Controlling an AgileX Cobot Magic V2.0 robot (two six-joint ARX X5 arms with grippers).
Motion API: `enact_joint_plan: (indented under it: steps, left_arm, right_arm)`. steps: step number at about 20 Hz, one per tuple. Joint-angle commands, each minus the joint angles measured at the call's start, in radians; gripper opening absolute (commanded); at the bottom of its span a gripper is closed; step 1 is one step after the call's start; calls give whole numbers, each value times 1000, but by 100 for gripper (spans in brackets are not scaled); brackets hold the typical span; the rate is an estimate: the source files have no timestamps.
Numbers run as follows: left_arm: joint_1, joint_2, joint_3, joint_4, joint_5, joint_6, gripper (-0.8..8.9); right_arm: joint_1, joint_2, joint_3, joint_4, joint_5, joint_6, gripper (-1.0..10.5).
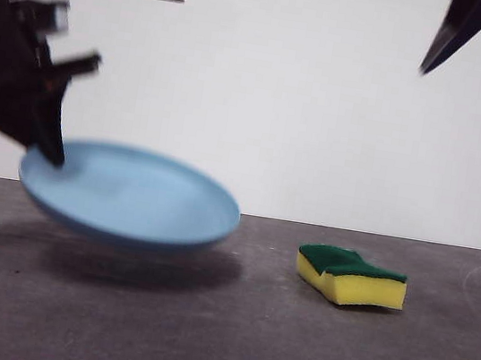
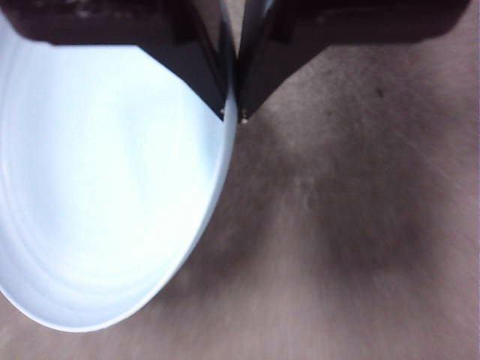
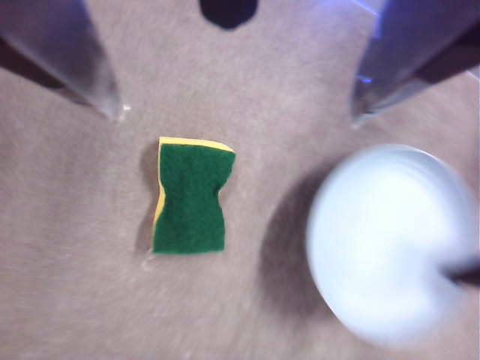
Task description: Pick up the plate,pick up the cloth,clean the plate with the cloth
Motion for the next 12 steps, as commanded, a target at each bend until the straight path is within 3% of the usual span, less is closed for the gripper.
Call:
enact_joint_plan:
  steps: [1,5,12]
  left_arm:
    - [-4,-105,-10,-35,2,13,-6]
    - [-4,-292,-10,-123,3,13,-7]
    - [-4,-442,-10,-228,3,16,-7]
  right_arm:
    - [58,101,46,5,58,-57,436]
    - [139,298,130,7,192,-111,436]
    - [168,550,167,112,244,-131,436]
